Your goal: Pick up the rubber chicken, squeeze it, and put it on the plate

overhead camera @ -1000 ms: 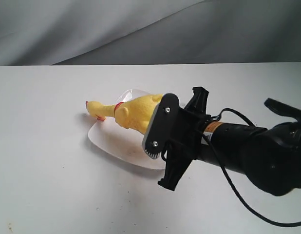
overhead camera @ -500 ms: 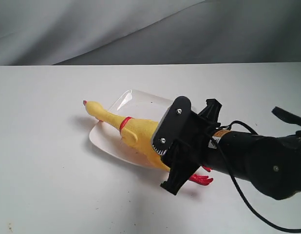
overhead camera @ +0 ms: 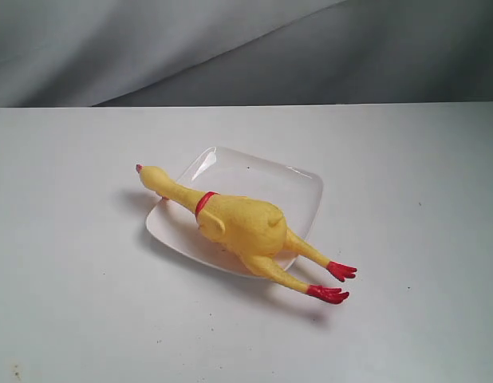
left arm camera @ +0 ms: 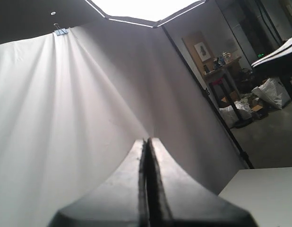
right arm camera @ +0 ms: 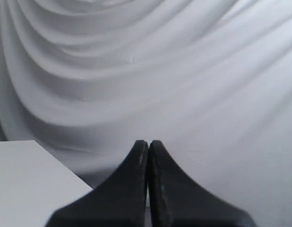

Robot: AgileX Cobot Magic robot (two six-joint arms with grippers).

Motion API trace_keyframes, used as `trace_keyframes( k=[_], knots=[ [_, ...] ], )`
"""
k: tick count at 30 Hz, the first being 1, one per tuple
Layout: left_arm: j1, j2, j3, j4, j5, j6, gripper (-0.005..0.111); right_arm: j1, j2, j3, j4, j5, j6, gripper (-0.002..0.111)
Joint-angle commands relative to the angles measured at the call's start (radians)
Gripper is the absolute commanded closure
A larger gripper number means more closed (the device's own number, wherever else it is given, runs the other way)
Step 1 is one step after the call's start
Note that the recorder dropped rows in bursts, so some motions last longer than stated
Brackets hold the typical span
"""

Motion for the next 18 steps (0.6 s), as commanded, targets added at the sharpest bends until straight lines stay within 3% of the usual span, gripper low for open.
trace_keyframes(
  k=[1,7,18],
  knots=[
    [-0.004,-0.004,0.003,-0.004,0.012,-0.009,0.107,-0.001,-0.163,0.004,0.002,0.147,0.005,0.108],
    [-0.004,-0.004,0.003,-0.004,0.012,-0.002,0.107,-0.001,-0.315,0.004,0.002,0.139,0.005,0.108],
    [-0.004,-0.004,0.003,-0.004,0.012,-0.002,0.107,-0.001,-0.356,0.004,-0.012,0.065,0.005,0.108]
  ],
)
